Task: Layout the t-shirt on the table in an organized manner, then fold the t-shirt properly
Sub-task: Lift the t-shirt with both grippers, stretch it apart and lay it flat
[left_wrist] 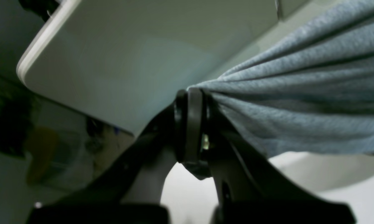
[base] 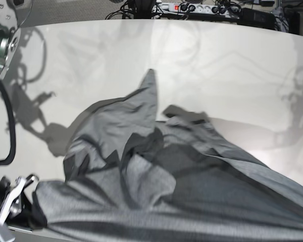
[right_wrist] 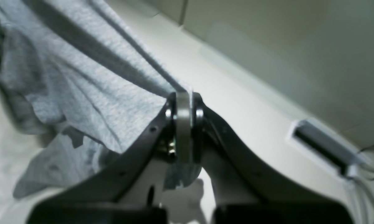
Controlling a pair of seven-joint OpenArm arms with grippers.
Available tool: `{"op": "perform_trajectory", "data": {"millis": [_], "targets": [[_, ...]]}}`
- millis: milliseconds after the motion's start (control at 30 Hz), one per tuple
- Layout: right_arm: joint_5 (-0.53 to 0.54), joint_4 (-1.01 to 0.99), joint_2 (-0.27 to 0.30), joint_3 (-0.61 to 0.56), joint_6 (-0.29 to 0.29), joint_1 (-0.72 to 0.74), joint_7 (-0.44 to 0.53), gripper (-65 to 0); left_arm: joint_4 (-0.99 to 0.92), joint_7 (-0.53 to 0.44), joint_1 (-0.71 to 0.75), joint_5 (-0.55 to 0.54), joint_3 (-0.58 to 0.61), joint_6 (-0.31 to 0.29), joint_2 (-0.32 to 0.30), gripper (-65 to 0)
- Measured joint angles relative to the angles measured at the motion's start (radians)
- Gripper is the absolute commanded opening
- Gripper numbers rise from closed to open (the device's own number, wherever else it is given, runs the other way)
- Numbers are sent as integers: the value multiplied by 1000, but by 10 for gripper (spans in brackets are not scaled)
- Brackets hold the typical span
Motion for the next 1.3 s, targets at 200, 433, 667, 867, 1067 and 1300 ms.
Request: {"op": "perform_trajectory", "data": {"millis": [200, 433, 667, 867, 1067, 1300], "targets": [[3, -6, 32, 0, 0, 106, 6, -650, 2, -14, -71, -6, 0, 46, -33, -650], [188, -14, 86, 0, -14, 94, -155, -650, 1, 236, -79, -293, 0, -159, -43, -650], [655, -15, 203, -1, -3, -88, -280, -650, 2, 697, -29, -777, -6, -222, -55, -650], [634, -16, 254, -3, -51, -288, -293, -650, 22, 776, 219, -761, -4, -220, -45, -650], [643, -16, 254, -3, -81, -433, -290, -650, 34, 812, 434, -757, -5, -220, 0, -650], [643, -16, 257, -3, -84, -589, -281, -650, 34, 811, 645, -756, -6, -219, 38, -650]]}}
